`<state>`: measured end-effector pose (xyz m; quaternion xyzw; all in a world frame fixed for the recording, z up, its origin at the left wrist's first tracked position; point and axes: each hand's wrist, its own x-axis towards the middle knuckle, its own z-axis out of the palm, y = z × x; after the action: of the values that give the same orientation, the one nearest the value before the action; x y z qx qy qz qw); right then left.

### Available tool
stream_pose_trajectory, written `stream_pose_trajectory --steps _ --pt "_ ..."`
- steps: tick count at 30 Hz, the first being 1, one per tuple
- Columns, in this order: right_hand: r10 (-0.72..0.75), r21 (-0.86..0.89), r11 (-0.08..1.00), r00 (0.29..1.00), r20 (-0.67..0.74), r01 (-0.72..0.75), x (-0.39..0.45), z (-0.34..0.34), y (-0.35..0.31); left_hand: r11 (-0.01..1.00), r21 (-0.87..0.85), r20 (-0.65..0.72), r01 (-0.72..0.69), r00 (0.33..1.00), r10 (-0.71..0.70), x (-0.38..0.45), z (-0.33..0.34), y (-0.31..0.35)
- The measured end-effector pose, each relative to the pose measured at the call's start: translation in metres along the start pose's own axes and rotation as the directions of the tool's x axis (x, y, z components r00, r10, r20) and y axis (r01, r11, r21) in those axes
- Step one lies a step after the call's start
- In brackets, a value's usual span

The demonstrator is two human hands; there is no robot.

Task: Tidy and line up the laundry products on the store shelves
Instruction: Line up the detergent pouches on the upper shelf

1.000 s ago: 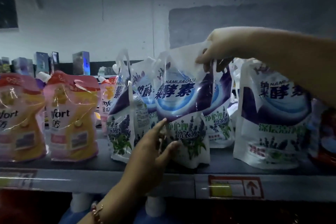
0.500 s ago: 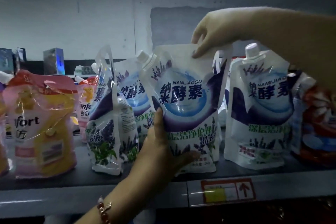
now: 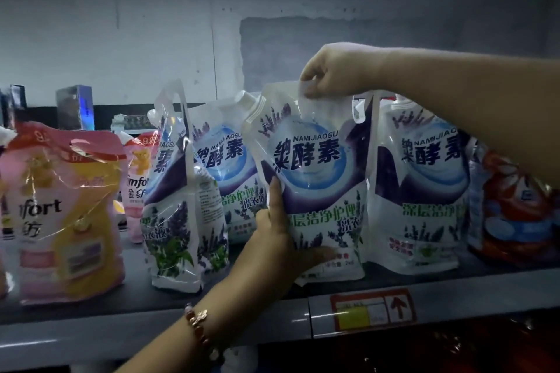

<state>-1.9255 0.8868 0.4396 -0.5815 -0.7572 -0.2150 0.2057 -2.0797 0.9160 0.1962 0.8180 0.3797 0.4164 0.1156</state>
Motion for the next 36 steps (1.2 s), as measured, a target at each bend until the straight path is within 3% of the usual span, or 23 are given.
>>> stream_pose_trajectory --steps 5,10,16,19,22,26,30,32,34,36 --pt "0.062 0.054 0.997 0.998 -0.022 -0.061 0.001 0.000 0.010 0.993 0.117 0.003 0.013 1.000 -0.014 -0.008 -0.009 -0.003" --pt "0.053 0.062 0.997 0.998 -0.027 -0.052 -0.003 0.005 0.001 0.975 0.196 0.023 0.108 0.993 -0.115 -0.017 -0.018 0.011" --pt "0.032 -0.086 0.995 0.994 -0.101 -0.041 -0.017 0.006 -0.012 0.874 0.486 -0.023 0.002 1.000 0.010 -0.043 -0.036 0.018" --pt "0.029 -0.205 0.978 0.995 -0.096 -0.048 -0.023 0.009 -0.024 0.816 0.576 -0.142 -0.052 0.976 0.162 -0.054 -0.054 0.016" --pt "0.050 -0.278 0.959 0.998 -0.033 -0.057 -0.021 0.009 -0.049 0.832 0.555 -0.321 -0.009 0.920 0.224 -0.054 -0.071 0.003" --pt "-0.054 -0.160 0.986 0.997 -0.054 0.045 -0.013 -0.007 -0.106 0.850 0.527 -0.472 0.006 0.834 0.287 -0.056 -0.098 -0.013" --pt "-0.088 0.092 0.991 0.992 -0.090 0.096 0.004 -0.019 -0.163 0.890 0.425 -0.524 0.166 0.847 0.092 -0.064 -0.113 -0.040" --pt "-0.068 0.063 0.996 0.997 -0.036 0.070 0.018 -0.015 -0.185 0.892 0.334 -0.471 0.305 0.873 -0.122 -0.064 -0.111 -0.052" --pt "-0.037 -0.013 0.999 0.996 0.080 0.038 0.034 -0.007 -0.202 0.856 0.234 -0.368 0.461 0.857 -0.361 -0.063 -0.104 -0.058" --pt "0.000 -0.056 0.998 0.975 0.224 0.013 0.047 0.004 -0.212 0.846 0.161 -0.335 0.509 0.834 -0.439 -0.062 -0.097 -0.056"
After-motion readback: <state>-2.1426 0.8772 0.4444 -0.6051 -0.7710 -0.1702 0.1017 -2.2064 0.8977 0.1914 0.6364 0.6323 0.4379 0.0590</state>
